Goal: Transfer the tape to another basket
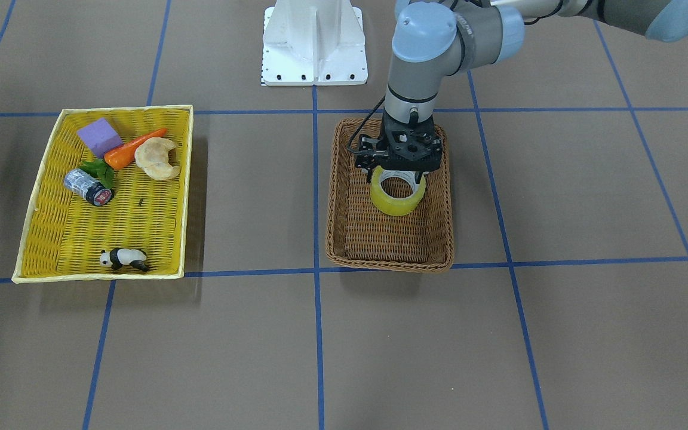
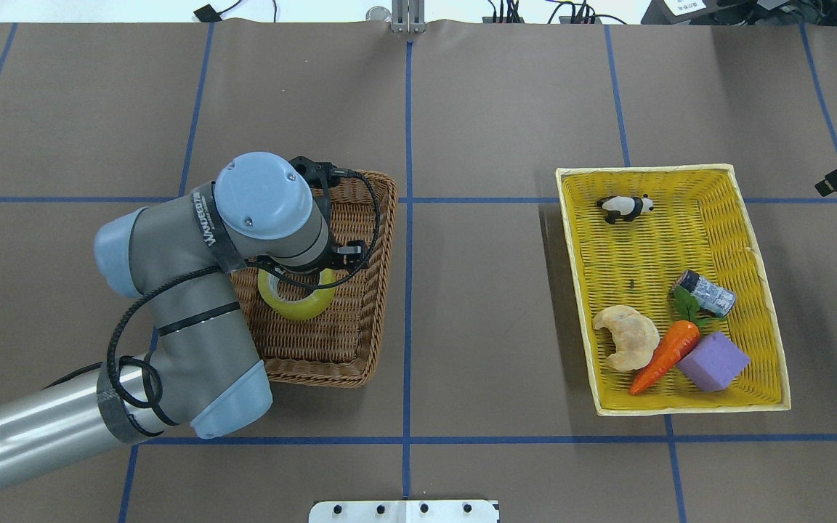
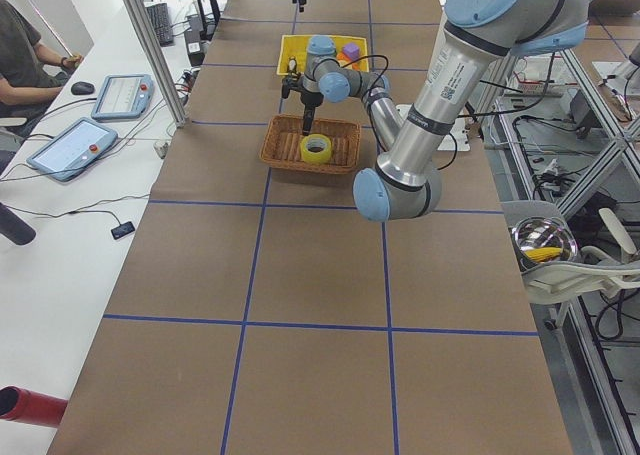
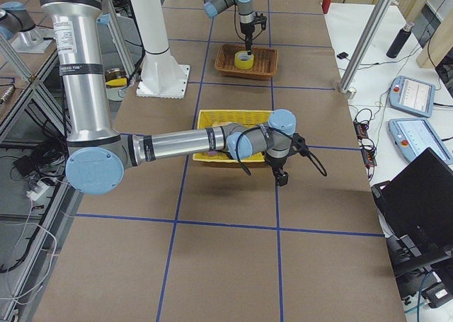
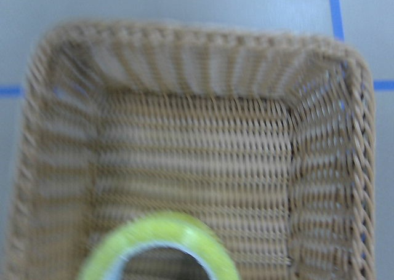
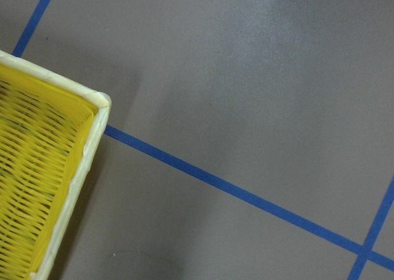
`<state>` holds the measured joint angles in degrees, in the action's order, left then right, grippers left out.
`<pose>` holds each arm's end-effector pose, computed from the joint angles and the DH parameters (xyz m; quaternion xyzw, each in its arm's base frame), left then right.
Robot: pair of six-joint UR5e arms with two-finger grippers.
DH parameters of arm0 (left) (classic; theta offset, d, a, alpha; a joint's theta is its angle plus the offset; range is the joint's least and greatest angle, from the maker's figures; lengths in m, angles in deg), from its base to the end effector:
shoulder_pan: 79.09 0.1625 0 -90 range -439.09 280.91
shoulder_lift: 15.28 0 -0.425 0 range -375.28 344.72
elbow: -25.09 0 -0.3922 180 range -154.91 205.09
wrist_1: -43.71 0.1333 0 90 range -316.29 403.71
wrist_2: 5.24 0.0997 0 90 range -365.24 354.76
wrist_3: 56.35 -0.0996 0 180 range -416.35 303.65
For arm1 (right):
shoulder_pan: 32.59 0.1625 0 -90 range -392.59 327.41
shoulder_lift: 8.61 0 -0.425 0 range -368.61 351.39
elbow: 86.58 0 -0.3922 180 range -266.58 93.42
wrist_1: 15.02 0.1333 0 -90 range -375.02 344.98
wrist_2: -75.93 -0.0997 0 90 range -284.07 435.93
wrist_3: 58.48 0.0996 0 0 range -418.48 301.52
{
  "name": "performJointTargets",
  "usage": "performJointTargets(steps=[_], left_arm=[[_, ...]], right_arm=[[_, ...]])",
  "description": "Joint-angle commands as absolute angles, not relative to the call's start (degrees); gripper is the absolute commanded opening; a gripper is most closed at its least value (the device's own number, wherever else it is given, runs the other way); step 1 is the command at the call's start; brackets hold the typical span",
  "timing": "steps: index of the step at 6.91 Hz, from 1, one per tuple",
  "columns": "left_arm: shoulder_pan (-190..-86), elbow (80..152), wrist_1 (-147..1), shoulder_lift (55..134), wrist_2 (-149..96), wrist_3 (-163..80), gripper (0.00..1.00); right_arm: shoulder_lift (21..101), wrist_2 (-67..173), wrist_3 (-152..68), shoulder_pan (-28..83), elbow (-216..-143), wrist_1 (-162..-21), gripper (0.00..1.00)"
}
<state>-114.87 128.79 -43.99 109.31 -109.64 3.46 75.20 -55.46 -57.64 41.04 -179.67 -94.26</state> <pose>0.4565 -0.4628 0.2149 0.1142 0.3879 0.0044 0.9146 -0.0909 -0.5488 0.5578 0.1089 -0.3684 -0.1854 0.9045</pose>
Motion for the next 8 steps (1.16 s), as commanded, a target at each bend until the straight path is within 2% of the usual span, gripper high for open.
performJointTargets(steps=[1,4,7,8], left_arm=[[-124.8,130.5,-43.7,103.5,-115.7,-10.8,0.98],[-144.8,128.6,-44.5,90.5,-127.7,-41.3,0.98],[-163.3,109.3,-47.4,88.5,-142.4,-64.7,0.98],[-165.2,107.0,-47.6,88.0,-148.3,-64.3,0.98]], right_arm=[[74.8,-55.5,-57.5,41.2,-182.4,-99.2,1.00],[75.0,-55.6,-57.7,44.7,-186.8,-107.0,1.00],[75.3,-56.0,-58.4,45.7,-186.3,-110.0,1.00],[76.5,-56.2,-60.4,46.7,-186.0,-110.7,1.00]])
